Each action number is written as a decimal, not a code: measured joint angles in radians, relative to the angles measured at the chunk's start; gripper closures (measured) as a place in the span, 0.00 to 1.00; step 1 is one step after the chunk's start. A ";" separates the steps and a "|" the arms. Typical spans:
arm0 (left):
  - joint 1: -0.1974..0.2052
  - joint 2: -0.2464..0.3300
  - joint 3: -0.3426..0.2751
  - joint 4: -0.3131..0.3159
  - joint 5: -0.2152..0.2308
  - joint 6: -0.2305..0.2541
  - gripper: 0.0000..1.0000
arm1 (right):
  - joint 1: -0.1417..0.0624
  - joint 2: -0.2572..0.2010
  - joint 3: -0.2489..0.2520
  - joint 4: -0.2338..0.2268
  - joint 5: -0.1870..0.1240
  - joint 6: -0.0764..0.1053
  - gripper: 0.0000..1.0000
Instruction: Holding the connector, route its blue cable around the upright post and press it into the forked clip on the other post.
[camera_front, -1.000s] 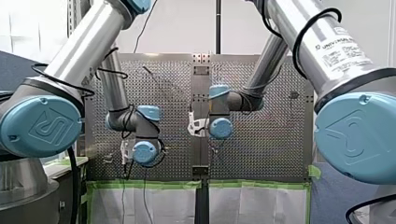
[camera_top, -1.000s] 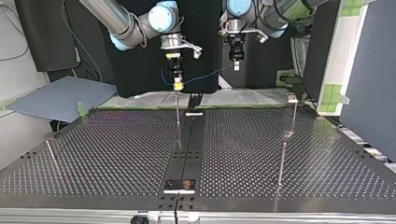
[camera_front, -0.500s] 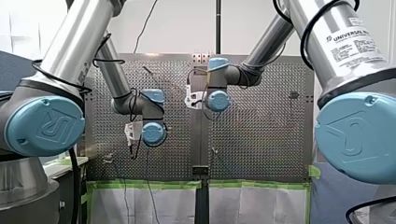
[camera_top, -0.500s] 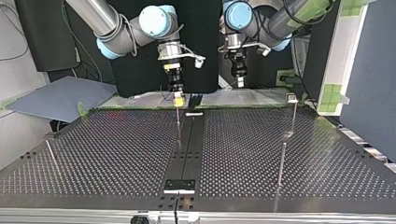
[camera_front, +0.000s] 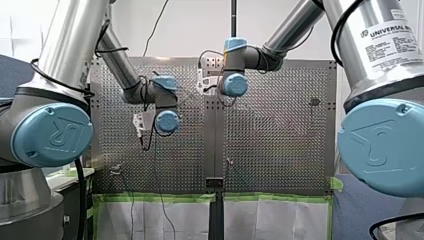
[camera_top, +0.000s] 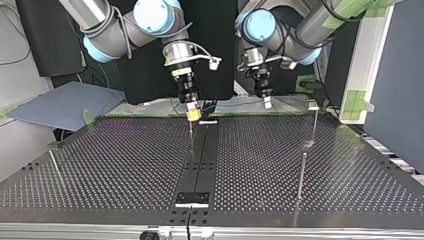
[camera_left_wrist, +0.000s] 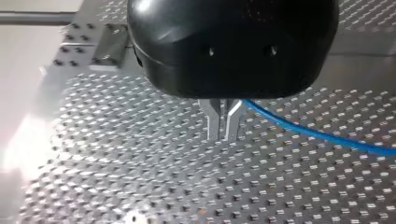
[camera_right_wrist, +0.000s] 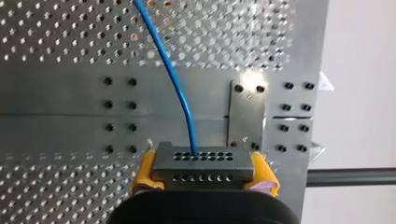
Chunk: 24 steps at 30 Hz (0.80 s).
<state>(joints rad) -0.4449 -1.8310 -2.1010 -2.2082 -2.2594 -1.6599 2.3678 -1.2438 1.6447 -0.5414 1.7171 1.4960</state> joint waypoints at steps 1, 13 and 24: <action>0.001 0.008 0.005 -0.008 -0.004 -0.001 0.91 | 0.000 -0.001 -0.004 0.004 -0.005 0.000 1.00; 0.017 0.113 0.094 -0.113 -0.073 -0.005 0.89 | 0.005 -0.004 -0.065 0.053 -0.051 0.000 1.00; 0.042 0.217 0.191 -0.217 -0.112 0.005 0.89 | 0.003 -0.003 -0.120 0.064 -0.106 0.011 1.00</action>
<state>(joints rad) -0.4027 -1.6138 -1.9096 -2.4254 -2.3714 -1.6548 2.3704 -1.2467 1.5250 -0.4775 1.6111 1.5071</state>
